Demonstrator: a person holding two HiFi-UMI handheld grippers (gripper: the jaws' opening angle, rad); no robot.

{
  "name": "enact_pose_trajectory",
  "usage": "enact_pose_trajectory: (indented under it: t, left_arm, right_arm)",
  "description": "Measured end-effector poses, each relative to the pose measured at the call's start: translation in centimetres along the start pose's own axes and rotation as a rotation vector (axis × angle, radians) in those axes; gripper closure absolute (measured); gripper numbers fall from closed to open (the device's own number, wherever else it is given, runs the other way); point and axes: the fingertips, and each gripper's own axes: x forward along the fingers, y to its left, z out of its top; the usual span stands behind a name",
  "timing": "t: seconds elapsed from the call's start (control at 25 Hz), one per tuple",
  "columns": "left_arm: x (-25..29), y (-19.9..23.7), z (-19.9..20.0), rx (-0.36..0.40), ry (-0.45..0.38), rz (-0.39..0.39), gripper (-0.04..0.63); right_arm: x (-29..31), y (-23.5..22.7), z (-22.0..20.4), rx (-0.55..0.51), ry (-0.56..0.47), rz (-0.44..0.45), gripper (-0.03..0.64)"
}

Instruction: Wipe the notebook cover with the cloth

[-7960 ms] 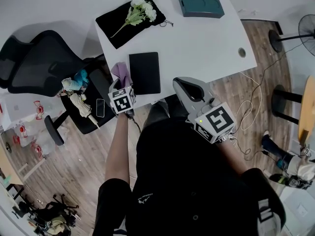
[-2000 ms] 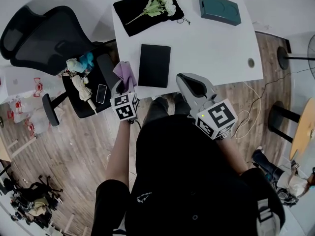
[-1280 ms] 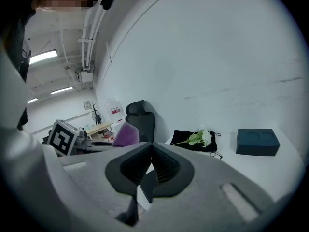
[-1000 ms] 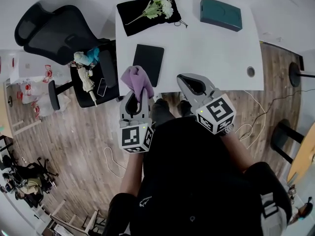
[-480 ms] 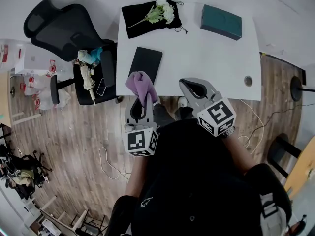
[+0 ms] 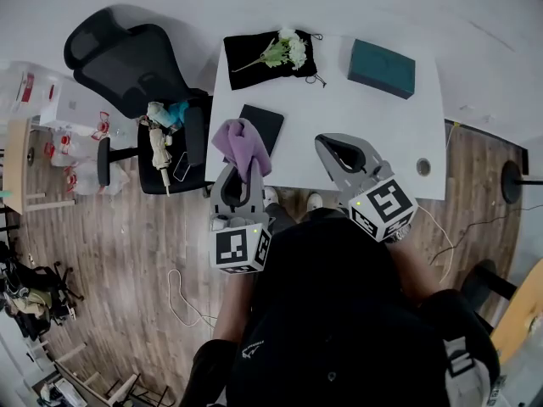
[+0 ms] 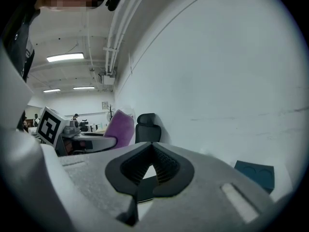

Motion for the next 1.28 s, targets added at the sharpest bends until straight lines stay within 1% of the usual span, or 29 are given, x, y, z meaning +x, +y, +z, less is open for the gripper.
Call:
enact_pose_trajectory:
  t: [0.12, 0.24, 0.36, 0.52, 0.72, 0.92, 1.28]
  left_arm:
    - [0.3, -0.4, 2.8, 0.028, -0.049, -0.003, 0.52]
    - [0.7, -0.6, 5.2, 0.051, -0.081, -0.005, 0.52]
    - [0.9, -0.7, 7.0, 0.056, -0.11, -0.007, 0.52]
    - [1.2, -0.7, 9.4, 0.086, -0.156, -0.007, 0.52]
    - [1.3, -0.7, 11.7, 0.088, -0.2, -0.014, 0.52]
    - [1.1, -0.7, 12.4, 0.098, -0.211, -0.006, 0.52]
    - [0.6, -0.9, 10.8, 0.073, -0.178, 0.004, 0.52]
  right_arm:
    - [-0.2, -0.5, 2.6, -0.055, -0.042, 0.013, 0.615]
    - [-0.5, -1.0, 5.0, -0.095, -0.074, 0.019, 0.615]
    - [-1.1, -1.5, 7.3, -0.126, -0.11, 0.022, 0.615]
    - [-1.6, -2.3, 9.9, -0.155, -0.153, 0.018, 0.615]
    - [-2.3, -2.5, 12.8, -0.173, -0.207, 0.018, 0.615]
    - [-2.7, -2.4, 13.8, -0.176, -0.226, 0.02, 0.615]
    - [-2.8, -1.9, 12.3, -0.14, -0.205, 0.028, 0.615]
